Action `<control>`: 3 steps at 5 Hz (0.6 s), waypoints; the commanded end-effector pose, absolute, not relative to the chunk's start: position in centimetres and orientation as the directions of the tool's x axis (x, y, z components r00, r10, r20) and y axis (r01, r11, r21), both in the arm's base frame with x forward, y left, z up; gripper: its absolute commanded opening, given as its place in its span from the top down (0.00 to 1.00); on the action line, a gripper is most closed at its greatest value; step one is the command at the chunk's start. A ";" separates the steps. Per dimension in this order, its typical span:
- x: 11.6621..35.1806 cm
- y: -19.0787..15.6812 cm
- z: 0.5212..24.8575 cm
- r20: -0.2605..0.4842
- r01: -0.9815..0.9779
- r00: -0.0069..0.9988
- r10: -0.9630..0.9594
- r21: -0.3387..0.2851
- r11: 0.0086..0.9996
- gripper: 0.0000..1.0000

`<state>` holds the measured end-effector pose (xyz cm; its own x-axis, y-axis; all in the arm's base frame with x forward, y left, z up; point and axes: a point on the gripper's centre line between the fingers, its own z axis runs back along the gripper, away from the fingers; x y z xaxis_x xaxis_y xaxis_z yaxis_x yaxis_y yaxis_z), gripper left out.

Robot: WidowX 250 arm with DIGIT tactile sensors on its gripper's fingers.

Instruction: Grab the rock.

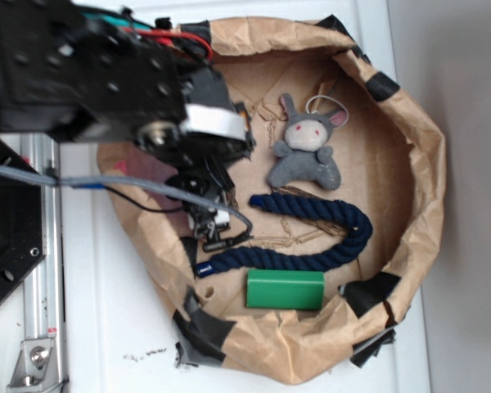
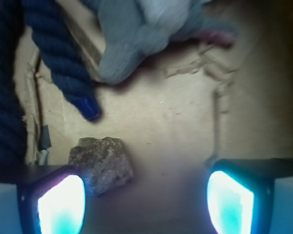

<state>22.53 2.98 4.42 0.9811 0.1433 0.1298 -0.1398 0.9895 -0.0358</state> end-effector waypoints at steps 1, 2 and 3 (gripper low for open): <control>23.7 1.7 2.0 0.176 -0.125 0.975 0.137 -0.076 0.989 0.00; 23.7 1.3 1.5 0.152 -0.094 0.982 0.114 -0.132 0.987 0.00; 23.3 0.8 2.1 0.132 -0.059 0.988 0.078 -0.143 0.988 0.00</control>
